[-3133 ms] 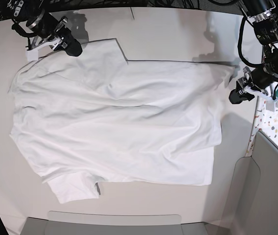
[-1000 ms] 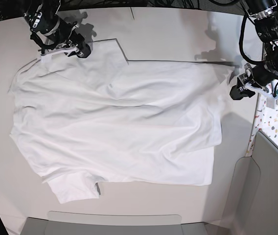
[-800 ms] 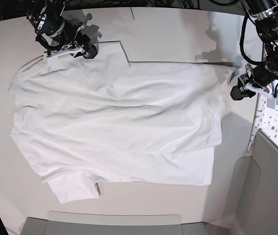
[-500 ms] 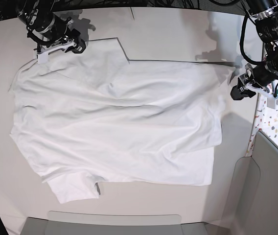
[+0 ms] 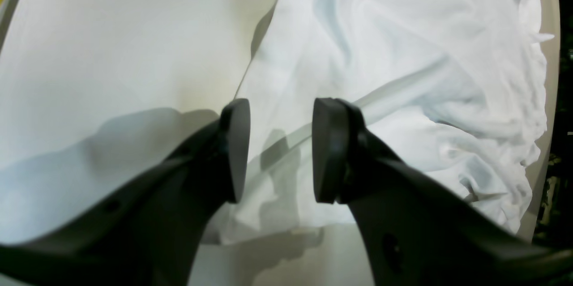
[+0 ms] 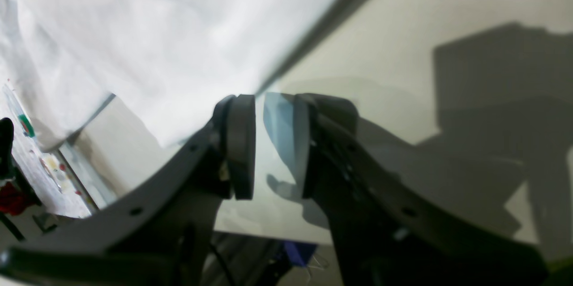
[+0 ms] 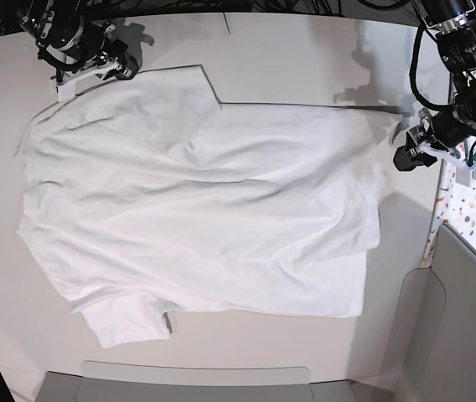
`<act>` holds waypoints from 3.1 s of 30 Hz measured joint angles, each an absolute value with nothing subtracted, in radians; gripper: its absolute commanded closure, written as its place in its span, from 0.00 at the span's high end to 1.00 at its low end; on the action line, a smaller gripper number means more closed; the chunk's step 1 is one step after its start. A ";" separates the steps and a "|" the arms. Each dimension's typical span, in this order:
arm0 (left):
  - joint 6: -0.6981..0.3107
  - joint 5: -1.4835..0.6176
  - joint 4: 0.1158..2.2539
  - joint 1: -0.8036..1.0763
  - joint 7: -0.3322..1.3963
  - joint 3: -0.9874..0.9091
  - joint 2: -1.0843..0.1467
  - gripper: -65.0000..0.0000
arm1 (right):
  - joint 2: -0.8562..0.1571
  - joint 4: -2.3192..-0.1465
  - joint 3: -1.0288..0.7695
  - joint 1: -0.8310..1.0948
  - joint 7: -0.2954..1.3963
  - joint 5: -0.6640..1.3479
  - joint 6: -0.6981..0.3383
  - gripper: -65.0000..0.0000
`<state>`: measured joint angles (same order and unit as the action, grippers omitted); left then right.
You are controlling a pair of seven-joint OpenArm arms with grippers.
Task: Layout the t-shirt on the table in an organized manner, then fold the t-shirt properly
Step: 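Tug the shirt edges with both grippers to straighten the shirt, then pull the held shirt edges apart with both grippers, stretching the shirt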
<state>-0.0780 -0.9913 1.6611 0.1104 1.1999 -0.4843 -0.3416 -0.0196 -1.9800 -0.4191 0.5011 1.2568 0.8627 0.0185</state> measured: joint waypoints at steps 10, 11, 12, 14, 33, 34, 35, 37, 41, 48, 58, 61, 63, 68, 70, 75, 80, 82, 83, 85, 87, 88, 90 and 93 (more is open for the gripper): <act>-0.077 -0.991 1.661 0.111 1.200 -0.484 -0.341 0.34 | -0.019 -1.884 -0.337 0.421 1.233 0.854 0.004 0.21; -0.078 -0.991 1.661 0.111 1.200 -0.484 -0.342 0.34 | -0.020 -1.868 -0.325 0.416 1.226 0.865 0.002 0.21; -0.078 -0.991 1.661 0.111 1.200 -0.484 -0.342 0.34 | -0.022 -1.850 -0.309 0.411 1.218 0.873 -0.004 0.21; -0.078 -0.991 1.661 0.112 1.201 -0.484 -0.340 0.34 | -0.025 -1.819 -0.287 0.400 1.217 0.902 -0.008 0.21; -0.078 -0.991 1.661 0.111 1.200 -0.484 -0.341 0.33 | -0.248 -1.986 -0.045 0.452 1.260 0.879 0.017 0.00; -0.077 -0.991 1.661 0.112 1.201 -0.484 -0.341 0.33 | -0.265 -1.998 -0.046 0.455 1.256 0.889 0.012 0.00; -0.077 -0.991 1.661 0.112 1.201 -0.484 -0.341 0.33 | -0.287 -2.000 -0.044 0.458 1.253 0.893 0.010 0.00; -0.077 -0.991 1.661 0.111 1.201 -0.484 -0.341 0.33 | -0.333 -1.998 -0.041 0.468 1.257 0.901 0.010 0.00; -0.078 -0.991 1.661 0.111 1.201 -0.484 -0.339 0.33 | -0.389 -1.998 -0.042 0.490 1.279 0.987 0.004 0.00; -0.078 -0.992 1.661 0.111 1.200 -0.484 -0.340 0.33 | -0.476 -1.998 -0.041 0.547 1.282 1.087 0.004 0.00; -0.077 -0.994 1.661 0.112 1.201 -0.482 -0.341 0.33 | -0.622 -2.000 -0.040 0.612 1.271 1.205 0.000 0.00; -0.078 -0.991 1.661 0.112 1.200 -0.482 -0.341 0.33 | -0.632 -2.001 -0.040 0.621 1.271 1.208 0.001 0.00; -0.078 -0.992 1.661 0.111 1.201 -0.482 -0.341 0.33 | -0.631 -2.001 -0.040 0.624 1.271 1.208 0.000 0.05; -0.078 -0.991 1.661 0.111 1.200 -0.485 -0.341 0.33 | -0.632 -2.007 -0.045 0.646 1.272 1.207 0.001 0.30; -0.078 -0.991 1.661 0.111 1.200 -0.485 -0.341 0.33 | -0.633 -2.022 -0.045 0.649 1.279 1.211 0.001 0.39; -0.078 -0.991 1.661 0.111 1.200 -0.487 -0.342 0.33 | -0.719 -2.033 -0.064 0.651 1.276 1.271 0.002 0.43; -0.077 -0.992 1.664 0.111 1.199 -0.485 -0.365 0.27 | -0.742 -2.040 -0.236 0.641 1.276 1.454 -0.008 0.43; -0.077 -0.991 1.679 0.112 1.200 -0.485 -0.366 0.17 | -0.742 -2.040 -0.325 0.621 1.263 1.446 -0.005 0.43; -0.078 -0.993 1.684 0.114 1.201 -0.484 -0.363 0.12 | -0.741 -2.040 -0.367 0.611 1.251 1.446 -0.003 0.42; -0.078 -0.999 1.689 0.122 1.199 -0.476 -0.361 0.08 | -0.722 -2.039 -0.409 0.577 1.244 1.446 -0.003 0.34; -0.077 -0.994 1.689 0.131 1.200 -0.443 -0.361 0.08 | -0.673 -2.038 -0.426 0.532 1.233 1.449 -0.002 0.19; -0.077 -0.993 1.689 0.134 1.205 -0.433 -0.360 0.08 | -0.655 -2.037 -0.428 0.519 1.230 1.453 -0.003 0.11; -0.078 -0.994 1.687 0.136 1.203 -0.425 -0.358 0.09 | -0.602 -2.020 -0.429 0.496 1.216 1.461 -0.003 0.00; -0.076 -0.992 1.686 0.132 1.198 -0.411 -0.359 0.09 | -0.521 -1.953 -0.397 0.456 1.179 1.411 0.007 0.00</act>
